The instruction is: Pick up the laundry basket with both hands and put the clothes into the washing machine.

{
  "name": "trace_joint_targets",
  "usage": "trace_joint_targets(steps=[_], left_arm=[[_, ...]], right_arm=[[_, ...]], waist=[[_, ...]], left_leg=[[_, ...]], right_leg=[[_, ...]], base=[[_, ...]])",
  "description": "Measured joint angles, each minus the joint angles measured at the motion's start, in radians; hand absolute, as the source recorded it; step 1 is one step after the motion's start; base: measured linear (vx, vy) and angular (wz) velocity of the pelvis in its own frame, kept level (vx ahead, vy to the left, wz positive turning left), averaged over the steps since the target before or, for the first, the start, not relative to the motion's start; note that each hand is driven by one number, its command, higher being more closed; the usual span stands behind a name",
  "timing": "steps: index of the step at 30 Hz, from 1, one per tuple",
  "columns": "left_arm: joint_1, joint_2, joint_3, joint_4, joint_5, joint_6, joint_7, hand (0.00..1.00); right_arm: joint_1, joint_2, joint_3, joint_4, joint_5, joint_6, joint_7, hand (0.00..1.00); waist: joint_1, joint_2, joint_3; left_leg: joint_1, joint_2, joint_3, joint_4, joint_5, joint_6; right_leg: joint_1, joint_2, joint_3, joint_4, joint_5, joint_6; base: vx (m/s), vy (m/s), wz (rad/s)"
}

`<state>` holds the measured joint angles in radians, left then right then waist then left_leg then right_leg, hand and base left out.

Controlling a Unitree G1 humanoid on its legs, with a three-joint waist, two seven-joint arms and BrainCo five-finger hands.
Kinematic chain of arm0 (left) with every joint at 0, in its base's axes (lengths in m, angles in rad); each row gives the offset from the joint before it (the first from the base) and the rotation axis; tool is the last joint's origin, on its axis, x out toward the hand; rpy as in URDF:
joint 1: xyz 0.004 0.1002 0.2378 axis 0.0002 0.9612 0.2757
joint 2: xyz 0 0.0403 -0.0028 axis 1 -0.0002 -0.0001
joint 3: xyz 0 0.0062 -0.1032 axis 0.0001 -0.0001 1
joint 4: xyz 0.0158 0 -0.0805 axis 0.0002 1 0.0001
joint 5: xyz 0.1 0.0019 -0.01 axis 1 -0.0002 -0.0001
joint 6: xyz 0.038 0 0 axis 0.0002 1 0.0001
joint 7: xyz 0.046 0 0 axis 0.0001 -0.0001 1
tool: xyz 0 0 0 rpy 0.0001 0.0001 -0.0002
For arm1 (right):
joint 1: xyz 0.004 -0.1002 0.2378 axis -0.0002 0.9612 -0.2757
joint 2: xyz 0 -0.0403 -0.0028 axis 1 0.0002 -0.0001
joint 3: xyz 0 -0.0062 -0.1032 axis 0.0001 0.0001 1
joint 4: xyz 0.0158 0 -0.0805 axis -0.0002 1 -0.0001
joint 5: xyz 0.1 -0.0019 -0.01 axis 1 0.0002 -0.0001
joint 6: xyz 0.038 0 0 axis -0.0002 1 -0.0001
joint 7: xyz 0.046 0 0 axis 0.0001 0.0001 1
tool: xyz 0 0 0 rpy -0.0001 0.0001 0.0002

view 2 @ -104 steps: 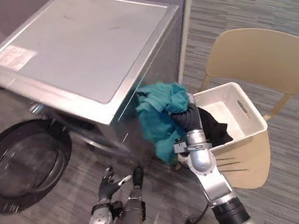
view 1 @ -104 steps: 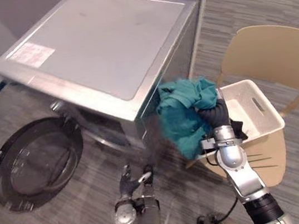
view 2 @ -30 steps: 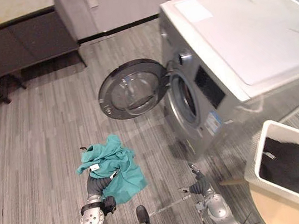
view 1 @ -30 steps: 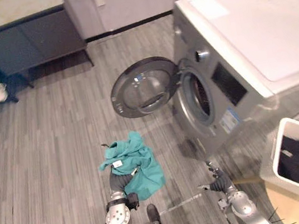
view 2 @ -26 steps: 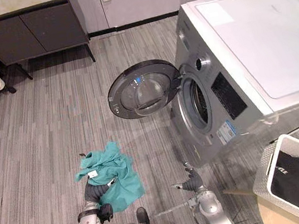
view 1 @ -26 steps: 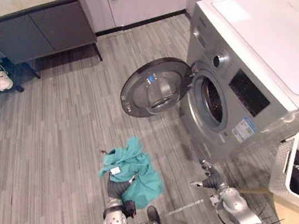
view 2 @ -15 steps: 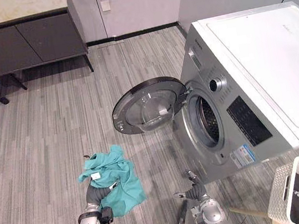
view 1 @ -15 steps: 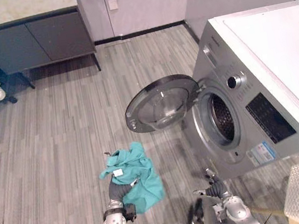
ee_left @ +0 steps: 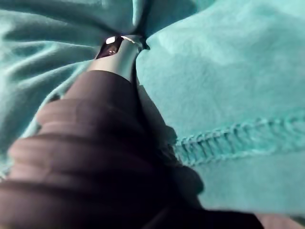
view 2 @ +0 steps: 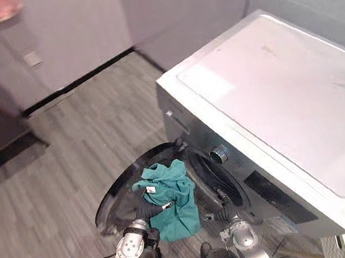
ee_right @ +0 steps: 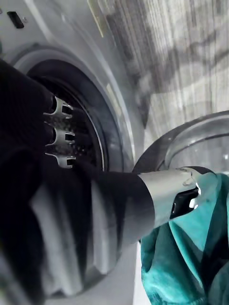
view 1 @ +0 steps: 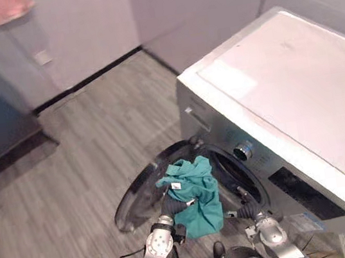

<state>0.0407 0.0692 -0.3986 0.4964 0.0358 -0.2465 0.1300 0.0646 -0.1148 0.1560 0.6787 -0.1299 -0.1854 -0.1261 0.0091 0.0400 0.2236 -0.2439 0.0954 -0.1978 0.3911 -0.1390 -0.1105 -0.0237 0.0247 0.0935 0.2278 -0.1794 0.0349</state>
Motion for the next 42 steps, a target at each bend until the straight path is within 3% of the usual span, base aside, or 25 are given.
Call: trace_joint_targets(steps=[2, 7, 9, 11, 13, 14, 19, 22, 23, 26, 29, 36, 39, 42], left_arm=[[-0.013, 0.033, 0.001, 0.013, 0.003, 0.003, 0.002, 1.0], [0.014, 0.074, 0.045, 0.016, 0.002, 0.006, 0.005, 1.0], [0.01, 0.077, 0.068, 0.016, 0.002, 0.007, 0.006, 1.0], [-0.003, 0.077, 0.079, 0.015, 0.002, 0.01, 0.006, 1.0], [-0.002, 0.075, 0.092, 0.015, 0.003, 0.01, 0.006, 1.0], [-0.002, 0.073, 0.101, 0.015, 0.002, 0.01, 0.007, 1.0], [0.004, 0.05, 0.149, 0.013, -0.007, 0.01, 0.028, 1.0], [-0.074, 0.05, 0.211, 0.007, -0.034, 0.011, 0.049, 1.0], [-0.113, 0.054, 0.234, 0.004, -0.048, 0.011, 0.07, 1.0], [-0.19, 0.054, 0.264, -0.026, -0.075, 0.012, 0.125, 1.0], [-0.277, 0.05, 0.263, -0.065, -0.077, 0.012, 0.182, 1.0], [-0.506, 0.022, 0.287, -0.152, -0.084, 0.024, 0.273, 1.0], [-0.652, 0.043, 0.329, -0.153, -0.083, 0.041, 0.299, 1.0], [-0.826, 0.121, 0.369, -0.153, -0.067, 0.05, 0.343, 1.0]], right_arm=[[0.019, 0.015, 0.001, 0.002, 0.0, -0.001, -0.001, 0.0], [-0.01, 0.031, 0.024, 0.006, 0.001, 0.0, -0.002, 0.0], [-0.048, 0.032, 0.038, 0.023, 0.0, 0.007, -0.004, 0.0], [-0.054, 0.027, 0.038, 0.025, -0.008, 0.015, -0.006, 0.0], [-0.029, 0.027, 0.032, 0.027, -0.019, 0.017, -0.006, 0.0], [-0.014, 0.026, 0.033, 0.027, -0.021, 0.017, -0.005, 0.0], [-0.011, 0.003, 0.027, 0.015, -0.029, 0.017, -0.009, 0.0], [-0.085, -0.02, -0.01, -0.03, -0.026, 0.016, -0.029, 0.0], [-0.121, -0.031, -0.022, -0.055, -0.017, 0.015, -0.04, 0.0], [-0.148, -0.045, -0.041, -0.149, 0.004, 0.017, -0.068, 0.0], [-0.146, -0.034, -0.062, -0.292, 0.025, 0.018, -0.102, 0.0], [-0.189, 0.052, -0.092, -0.541, 0.081, -0.005, -0.196, 0.0], [-0.205, 0.071, -0.111, -0.587, 0.081, -0.007, -0.207, 0.0], [-0.205, 0.073, -0.122, -0.631, 0.081, -0.035, -0.208, 0.0]], waist=[[0.003, -0.035, -0.009], [0.003, -0.045, -0.012], [0.004, -0.041, -0.01], [0.0, -0.048, -0.005], [0.002, -0.048, -0.004], [-0.001, -0.045, -0.004], [0.001, -0.038, 0.003], [-0.03, -0.033, 0.1], [-0.034, -0.034, 0.143], [-0.05, -0.033, 0.195], [-0.051, -0.035, 0.254], [-0.051, -0.045, 0.3], [-0.055, -0.048, 0.32], [-0.073, -0.054, 0.326]], left_leg=[[0.023, -0.028, 0.075, -0.03, -0.002, 0.016], [0.074, -0.034, 0.289, -0.096, -0.018, 0.073], [0.072, 0.005, 0.378, -0.108, -0.011, 0.091], [0.09, 0.019, 0.434, -0.109, -0.015, 0.098], [0.115, 0.026, 0.452, -0.109, -0.02, 0.09], [0.127, 0.031, 0.449, -0.113, -0.021, 0.081], [0.088, 0.082, 0.488, -0.054, -0.045, 0.047], [-0.025, 0.122, 0.49, 0.109, -0.086, 0.063], [-0.089, 0.147, 0.494, 0.212, -0.122, 0.062], [-0.249, 0.204, 0.488, 0.466, -0.25, 0.064], [-0.387, 0.255, 0.485, 0.634, -0.322, 0.069], [-0.756, 0.343, 0.427, 0.914, -0.373, 0.074], [-0.893, 0.361, 0.38, 1.045, -0.406, 0.071], [-1.015, 0.377, 0.336, 1.163, -0.434, 0.081]], right_leg=[[-0.017, -0.05, 0.051, -0.001, -0.002, 0.029], [-0.089, -0.095, 0.194, -0.043, 0.068, 0.094], [-0.134, -0.102, 0.083, -0.056, 0.132, 0.074], [-0.159, -0.176, -0.24, 0.04, 0.077, 0.021], [-0.146, -0.203, -0.332, 0.064, 0.07, 0.023], [-0.137, -0.192, -0.33, 0.056, 0.068, 0.039], [-0.208, -0.144, -0.28, 0.101, 0.054, 0.023], [-0.338, -0.142, -0.274, 0.266, 0.042, 0.008], [-0.414, -0.145, -0.265, 0.363, 0.026, -0.005], [-0.591, -0.151, -0.24, 0.577, -0.074, -0.013], [-0.746, -0.164, -0.225, 0.722, -0.117, -0.02], [-1.107, -0.165, -0.228, 0.955, -0.131, -0.049], [-1.239, -0.165, -0.227, 1.077, -0.151, -0.064], [-1.352, -0.166, -0.224, 1.19, -0.175, -0.071]], base=[[0.1, 0.316, -0.78], [-0.03, 0.222, -1.26], [-0.08, 0.071, -1.36], [-0.06, -0.013, -0.74], [0.0, -0.064, -0.32], [0.02, -0.099, -0.25], [0.01, -0.102, -0.37], [-0.09, -0.048, -0.27], [-0.22, -0.024, -0.55], [-0.29, -0.037, -0.46], [-0.25, -0.001, -0.35], [-0.17, -0.037, -0.21], [-0.03, -0.042, -0.1], [0.0, -0.056, -0.05]])
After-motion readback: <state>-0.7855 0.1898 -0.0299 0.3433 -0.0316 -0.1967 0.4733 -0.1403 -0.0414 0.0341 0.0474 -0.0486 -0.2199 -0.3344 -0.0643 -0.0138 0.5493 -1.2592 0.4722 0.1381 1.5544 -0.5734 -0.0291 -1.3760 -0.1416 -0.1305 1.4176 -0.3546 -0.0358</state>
